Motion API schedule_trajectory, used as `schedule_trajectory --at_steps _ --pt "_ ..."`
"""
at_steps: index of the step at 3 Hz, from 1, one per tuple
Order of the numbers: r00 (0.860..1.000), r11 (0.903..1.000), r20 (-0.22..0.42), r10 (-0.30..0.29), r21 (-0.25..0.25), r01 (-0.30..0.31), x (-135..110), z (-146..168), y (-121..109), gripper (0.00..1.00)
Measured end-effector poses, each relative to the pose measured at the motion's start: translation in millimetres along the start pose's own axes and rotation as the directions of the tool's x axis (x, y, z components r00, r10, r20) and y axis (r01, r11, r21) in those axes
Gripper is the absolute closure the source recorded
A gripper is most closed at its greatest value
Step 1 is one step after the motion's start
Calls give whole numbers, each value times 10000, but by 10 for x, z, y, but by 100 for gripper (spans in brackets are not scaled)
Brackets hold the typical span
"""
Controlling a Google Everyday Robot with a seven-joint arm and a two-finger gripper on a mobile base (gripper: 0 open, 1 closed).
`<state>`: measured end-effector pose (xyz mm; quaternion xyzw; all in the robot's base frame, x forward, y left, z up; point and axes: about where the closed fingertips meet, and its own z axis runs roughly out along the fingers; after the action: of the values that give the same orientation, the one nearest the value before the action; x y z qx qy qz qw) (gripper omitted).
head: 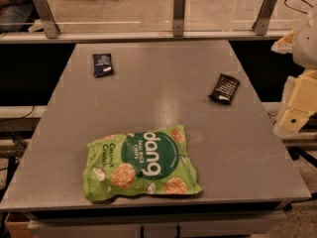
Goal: Move rxbar blueberry near rxbar chocolate
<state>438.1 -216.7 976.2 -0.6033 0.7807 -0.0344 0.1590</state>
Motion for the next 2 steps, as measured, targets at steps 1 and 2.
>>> schedule_trajectory --at_steps 1,2 --pt "10000 10000 1 0 2 0 0 0 0 0" --pt "9998 9999 179 -101 17 100 -39 0 -20 0"
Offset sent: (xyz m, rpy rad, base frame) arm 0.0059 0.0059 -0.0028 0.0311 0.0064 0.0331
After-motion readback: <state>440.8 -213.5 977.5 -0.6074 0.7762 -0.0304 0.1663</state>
